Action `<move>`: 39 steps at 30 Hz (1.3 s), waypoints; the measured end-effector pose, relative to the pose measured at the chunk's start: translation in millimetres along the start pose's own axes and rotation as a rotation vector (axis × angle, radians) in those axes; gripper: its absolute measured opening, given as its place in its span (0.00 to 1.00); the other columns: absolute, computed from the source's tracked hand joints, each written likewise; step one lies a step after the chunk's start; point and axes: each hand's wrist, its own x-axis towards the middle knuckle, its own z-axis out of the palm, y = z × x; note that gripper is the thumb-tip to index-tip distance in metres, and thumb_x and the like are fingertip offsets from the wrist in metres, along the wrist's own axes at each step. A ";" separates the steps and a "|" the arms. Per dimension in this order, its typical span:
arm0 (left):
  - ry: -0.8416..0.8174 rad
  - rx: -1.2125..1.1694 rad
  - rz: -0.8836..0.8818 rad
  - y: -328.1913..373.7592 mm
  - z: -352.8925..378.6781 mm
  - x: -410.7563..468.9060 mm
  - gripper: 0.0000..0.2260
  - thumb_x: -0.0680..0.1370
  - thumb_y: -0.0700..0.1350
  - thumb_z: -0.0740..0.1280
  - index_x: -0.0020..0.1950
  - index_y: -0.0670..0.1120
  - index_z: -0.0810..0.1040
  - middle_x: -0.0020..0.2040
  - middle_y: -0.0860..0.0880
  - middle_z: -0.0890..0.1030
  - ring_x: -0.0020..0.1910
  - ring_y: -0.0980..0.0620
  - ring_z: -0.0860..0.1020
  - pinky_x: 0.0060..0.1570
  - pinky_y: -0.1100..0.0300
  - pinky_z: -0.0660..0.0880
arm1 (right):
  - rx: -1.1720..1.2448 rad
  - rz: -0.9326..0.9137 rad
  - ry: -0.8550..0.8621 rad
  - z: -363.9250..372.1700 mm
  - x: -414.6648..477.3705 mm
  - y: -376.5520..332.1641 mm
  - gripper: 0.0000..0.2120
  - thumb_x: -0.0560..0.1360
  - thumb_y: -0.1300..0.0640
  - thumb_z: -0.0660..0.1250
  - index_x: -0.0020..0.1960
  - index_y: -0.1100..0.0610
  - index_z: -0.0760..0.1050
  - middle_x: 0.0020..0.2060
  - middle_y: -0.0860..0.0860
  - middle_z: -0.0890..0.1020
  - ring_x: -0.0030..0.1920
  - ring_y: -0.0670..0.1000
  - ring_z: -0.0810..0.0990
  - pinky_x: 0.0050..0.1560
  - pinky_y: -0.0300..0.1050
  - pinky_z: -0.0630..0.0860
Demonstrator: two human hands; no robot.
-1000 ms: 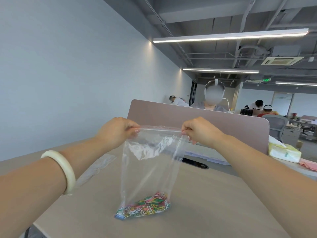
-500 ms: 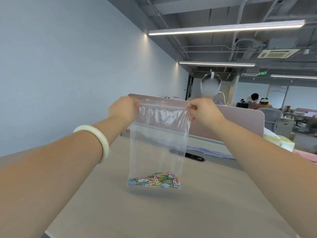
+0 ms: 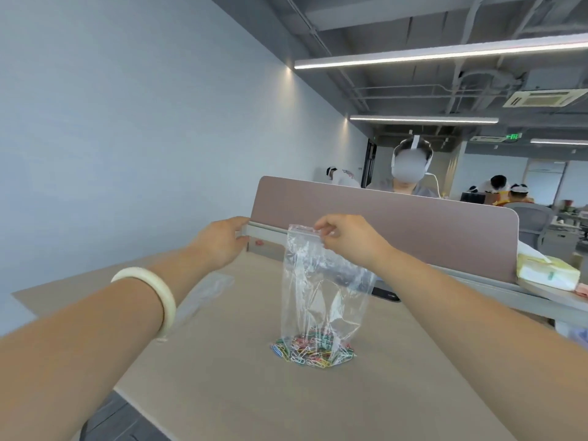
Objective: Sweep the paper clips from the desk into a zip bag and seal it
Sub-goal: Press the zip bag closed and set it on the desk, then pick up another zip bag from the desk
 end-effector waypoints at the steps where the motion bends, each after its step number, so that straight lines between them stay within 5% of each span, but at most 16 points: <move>1: -0.005 0.007 -0.012 -9.1 -3.3 -3.2 0.21 0.80 0.45 0.58 0.73 0.49 0.64 0.72 0.47 0.69 0.68 0.45 0.70 0.67 0.55 0.66 | 0.013 -0.024 -0.027 11.3 3.2 -11.1 0.13 0.76 0.61 0.60 0.58 0.55 0.75 0.53 0.52 0.80 0.51 0.51 0.79 0.51 0.42 0.74; 8: -0.027 0.027 -0.200 -111.0 -24.5 -16.2 0.23 0.79 0.47 0.59 0.74 0.50 0.62 0.72 0.47 0.68 0.68 0.46 0.71 0.67 0.53 0.67 | 0.080 -0.088 -0.233 122.3 42.9 -62.9 0.12 0.75 0.60 0.61 0.56 0.55 0.77 0.50 0.48 0.80 0.54 0.49 0.77 0.57 0.43 0.71; 15: -0.040 0.058 -0.461 -239.9 -16.5 -4.1 0.25 0.78 0.49 0.61 0.75 0.48 0.61 0.72 0.43 0.68 0.69 0.43 0.69 0.67 0.51 0.67 | -0.088 0.070 -0.467 268.0 78.6 -67.9 0.23 0.77 0.45 0.59 0.66 0.57 0.65 0.64 0.58 0.74 0.64 0.59 0.73 0.60 0.48 0.69; 20: 0.004 0.034 -0.597 -305.5 10.4 45.6 0.29 0.76 0.55 0.63 0.74 0.47 0.61 0.71 0.42 0.70 0.70 0.41 0.66 0.67 0.49 0.67 | -0.245 0.162 -0.363 340.7 92.3 -61.2 0.31 0.76 0.38 0.50 0.74 0.52 0.51 0.67 0.57 0.71 0.67 0.59 0.66 0.68 0.57 0.61; 25: -0.156 0.365 -0.654 -328.3 35.9 98.5 0.33 0.71 0.60 0.65 0.72 0.48 0.62 0.70 0.43 0.69 0.71 0.41 0.62 0.67 0.49 0.65 | -0.176 0.133 -0.261 370.8 105.7 -60.0 0.30 0.77 0.42 0.52 0.74 0.51 0.48 0.71 0.55 0.65 0.71 0.57 0.60 0.71 0.55 0.55; 29: -0.207 0.224 -0.727 -318.8 34.6 122.9 0.34 0.69 0.52 0.73 0.70 0.41 0.65 0.69 0.40 0.70 0.65 0.41 0.72 0.61 0.52 0.70 | 0.032 0.125 -0.269 368.6 117.4 -55.7 0.31 0.75 0.51 0.58 0.74 0.51 0.48 0.65 0.54 0.71 0.69 0.56 0.63 0.71 0.50 0.57; 31: -0.196 0.044 -0.772 -314.5 28.5 129.4 0.29 0.71 0.49 0.73 0.68 0.38 0.69 0.62 0.40 0.77 0.54 0.44 0.78 0.51 0.54 0.73 | 0.247 0.129 -0.211 369.1 119.0 -52.7 0.34 0.73 0.58 0.61 0.74 0.50 0.50 0.67 0.51 0.69 0.69 0.54 0.65 0.70 0.47 0.60; 33: -0.196 -0.170 -0.859 -313.1 19.2 128.3 0.23 0.72 0.48 0.71 0.63 0.39 0.74 0.46 0.41 0.79 0.38 0.47 0.76 0.38 0.59 0.70 | 0.540 0.190 -0.148 370.7 121.0 -49.4 0.36 0.72 0.62 0.65 0.74 0.50 0.51 0.71 0.50 0.63 0.70 0.52 0.64 0.71 0.46 0.61; 36: -0.183 -0.383 -0.884 -316.6 9.9 121.5 0.14 0.73 0.42 0.71 0.56 0.39 0.77 0.46 0.42 0.78 0.43 0.46 0.78 0.42 0.56 0.73 | 0.895 0.417 -0.014 364.9 130.6 -45.3 0.37 0.69 0.58 0.71 0.72 0.47 0.56 0.65 0.50 0.68 0.62 0.54 0.74 0.64 0.53 0.72; 39: -0.073 -0.487 -0.751 -310.9 -1.3 108.1 0.16 0.73 0.36 0.69 0.59 0.46 0.71 0.38 0.45 0.78 0.31 0.52 0.73 0.30 0.62 0.66 | 1.060 0.535 0.015 360.0 137.1 -37.4 0.38 0.67 0.63 0.72 0.71 0.48 0.57 0.59 0.53 0.71 0.56 0.56 0.76 0.57 0.53 0.76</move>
